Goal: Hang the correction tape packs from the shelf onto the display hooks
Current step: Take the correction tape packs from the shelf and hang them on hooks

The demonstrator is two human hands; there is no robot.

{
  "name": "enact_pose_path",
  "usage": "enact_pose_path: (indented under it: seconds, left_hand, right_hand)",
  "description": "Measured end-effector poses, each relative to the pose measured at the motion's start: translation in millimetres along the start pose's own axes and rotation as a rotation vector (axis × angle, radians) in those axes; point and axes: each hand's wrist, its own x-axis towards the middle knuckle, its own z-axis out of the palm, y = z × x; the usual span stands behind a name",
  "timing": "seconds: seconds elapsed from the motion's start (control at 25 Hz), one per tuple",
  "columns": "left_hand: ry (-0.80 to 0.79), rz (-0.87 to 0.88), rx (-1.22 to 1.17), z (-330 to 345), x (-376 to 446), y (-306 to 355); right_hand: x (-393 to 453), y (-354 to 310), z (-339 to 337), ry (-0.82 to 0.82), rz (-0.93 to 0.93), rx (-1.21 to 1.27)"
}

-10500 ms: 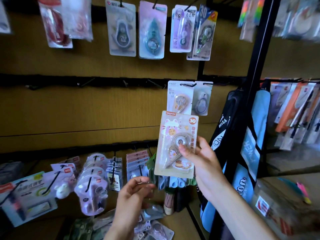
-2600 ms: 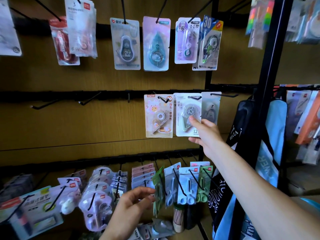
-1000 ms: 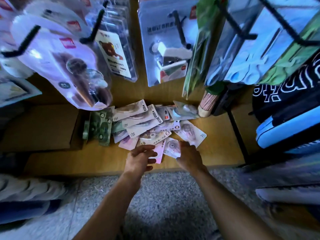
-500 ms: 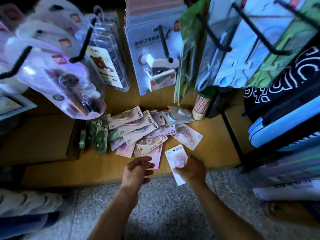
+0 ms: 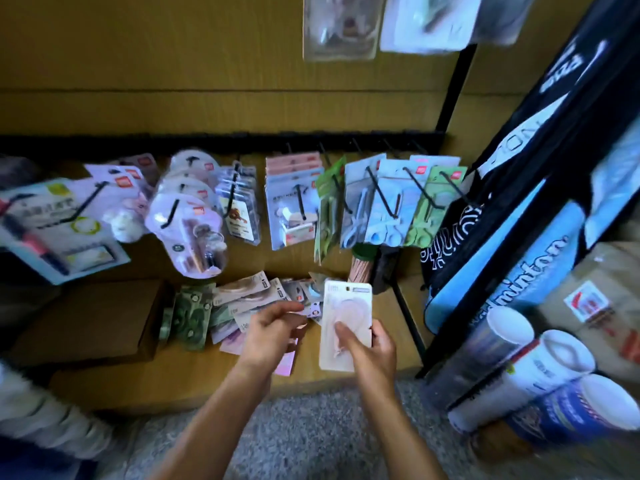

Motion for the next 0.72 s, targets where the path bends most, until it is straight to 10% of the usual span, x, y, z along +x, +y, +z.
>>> enact_pose_path:
  seconds: [0.24,0.72]
  left_hand:
    - [-0.051,0.582,0.628,-13,-49,59]
    - [-0.115,0.855,0.575,-10,-107,161]
  right_hand:
    - [-41,-111,-6,-0.037,-0.19,0.225]
    - [-56,-355,14,-0.217,-0.601,0.131]
